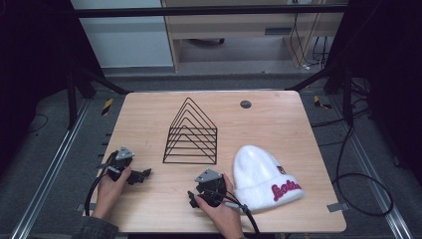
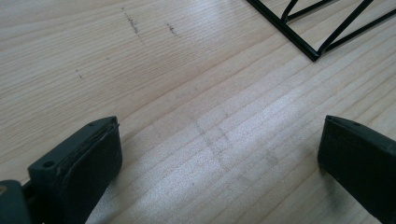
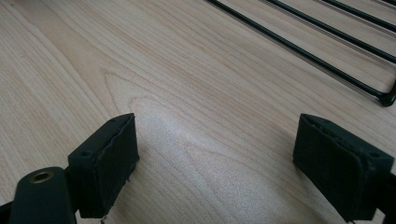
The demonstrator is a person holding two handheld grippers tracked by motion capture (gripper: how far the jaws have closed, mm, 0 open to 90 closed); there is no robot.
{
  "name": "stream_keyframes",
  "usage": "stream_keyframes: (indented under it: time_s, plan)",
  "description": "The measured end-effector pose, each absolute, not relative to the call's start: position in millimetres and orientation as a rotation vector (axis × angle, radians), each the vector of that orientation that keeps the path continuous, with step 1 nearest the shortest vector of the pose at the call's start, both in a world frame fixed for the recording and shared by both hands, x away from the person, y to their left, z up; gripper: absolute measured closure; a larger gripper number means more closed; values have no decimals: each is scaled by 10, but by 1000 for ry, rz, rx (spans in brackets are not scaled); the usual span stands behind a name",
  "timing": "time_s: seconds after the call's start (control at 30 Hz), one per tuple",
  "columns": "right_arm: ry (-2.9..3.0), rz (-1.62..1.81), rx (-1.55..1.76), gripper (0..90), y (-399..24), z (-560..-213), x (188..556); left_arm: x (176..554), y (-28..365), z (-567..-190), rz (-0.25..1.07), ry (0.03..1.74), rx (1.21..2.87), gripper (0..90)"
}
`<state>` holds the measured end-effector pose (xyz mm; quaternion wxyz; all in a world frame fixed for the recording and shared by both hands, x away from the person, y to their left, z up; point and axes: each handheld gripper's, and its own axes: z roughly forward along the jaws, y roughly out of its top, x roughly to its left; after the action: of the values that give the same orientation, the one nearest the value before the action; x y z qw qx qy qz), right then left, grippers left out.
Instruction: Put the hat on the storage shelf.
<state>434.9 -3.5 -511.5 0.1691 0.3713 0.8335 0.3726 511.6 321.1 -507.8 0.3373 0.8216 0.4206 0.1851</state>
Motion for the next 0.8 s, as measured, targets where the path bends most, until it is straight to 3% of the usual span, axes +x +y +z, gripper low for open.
stream_keyframes:
  time_s: [0.43,0.53,0.8]
  plan:
    - [2369,1061,1053,143,-37,-5115,4352,5118,3209,-5078,482,1096,2141,0]
    - [2337,1043,1071,199,-63,-5097,4315,5115,3210,-5078,480,1095,2142,0]
    - [2270,974,1129,201,-375,-4721,4264,5115,3210,-5078,480,1095,2142,0]
